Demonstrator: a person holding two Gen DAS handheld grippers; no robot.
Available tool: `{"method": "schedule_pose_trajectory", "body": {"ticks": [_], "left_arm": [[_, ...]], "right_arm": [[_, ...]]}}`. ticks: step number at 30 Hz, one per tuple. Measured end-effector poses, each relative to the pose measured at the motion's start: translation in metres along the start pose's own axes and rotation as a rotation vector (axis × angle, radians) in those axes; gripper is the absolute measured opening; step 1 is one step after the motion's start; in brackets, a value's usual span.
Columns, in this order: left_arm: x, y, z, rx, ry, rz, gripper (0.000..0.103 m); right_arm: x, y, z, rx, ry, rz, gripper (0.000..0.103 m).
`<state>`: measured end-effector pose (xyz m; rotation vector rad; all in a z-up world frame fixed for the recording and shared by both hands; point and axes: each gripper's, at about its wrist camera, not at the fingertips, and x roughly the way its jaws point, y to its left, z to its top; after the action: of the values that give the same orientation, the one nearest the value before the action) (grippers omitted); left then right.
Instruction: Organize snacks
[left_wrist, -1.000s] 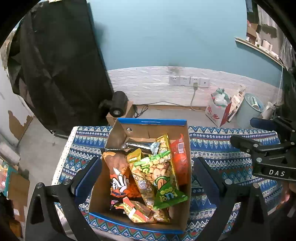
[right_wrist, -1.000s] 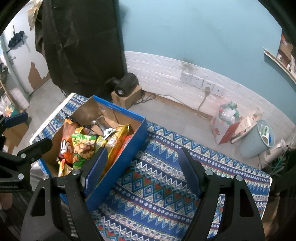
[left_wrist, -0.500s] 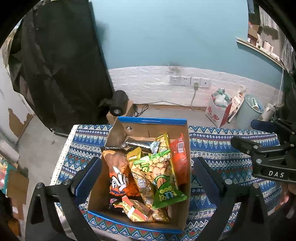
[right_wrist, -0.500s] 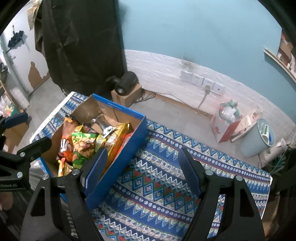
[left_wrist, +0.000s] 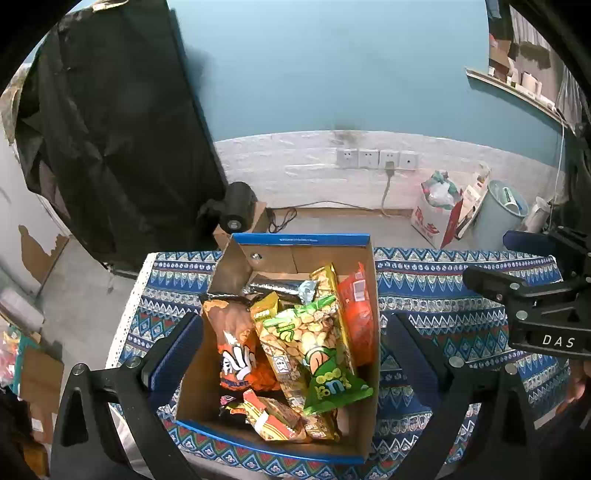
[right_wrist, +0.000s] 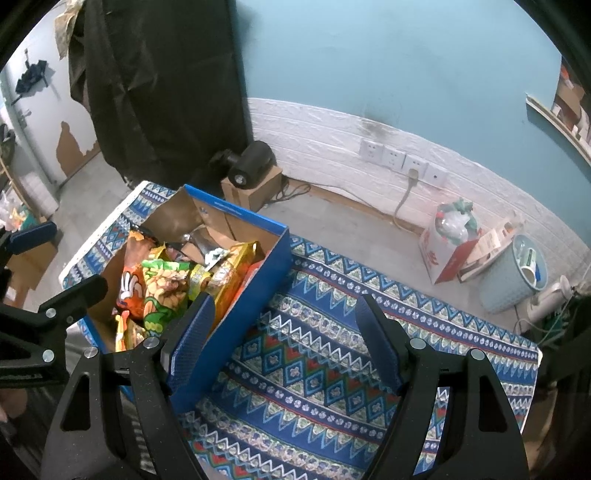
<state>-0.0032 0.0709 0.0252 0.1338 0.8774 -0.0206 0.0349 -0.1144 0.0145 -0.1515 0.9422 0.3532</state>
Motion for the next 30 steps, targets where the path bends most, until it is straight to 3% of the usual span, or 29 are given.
{"method": "schedule_pose_trajectory", "body": {"ticks": [9,30], "left_arm": [[0.010,-0.001,-0.003,-0.010,0.051,-0.022,0.100],[0.012,-0.009,-0.004,0.019,0.061,-0.032,0.100]], "right_arm": [[-0.002,-0.002,-0.002,0.003,0.005,0.003,0.077],[-0.001,-0.007,-0.003,0.009,0.012,0.001,0.077]]}}
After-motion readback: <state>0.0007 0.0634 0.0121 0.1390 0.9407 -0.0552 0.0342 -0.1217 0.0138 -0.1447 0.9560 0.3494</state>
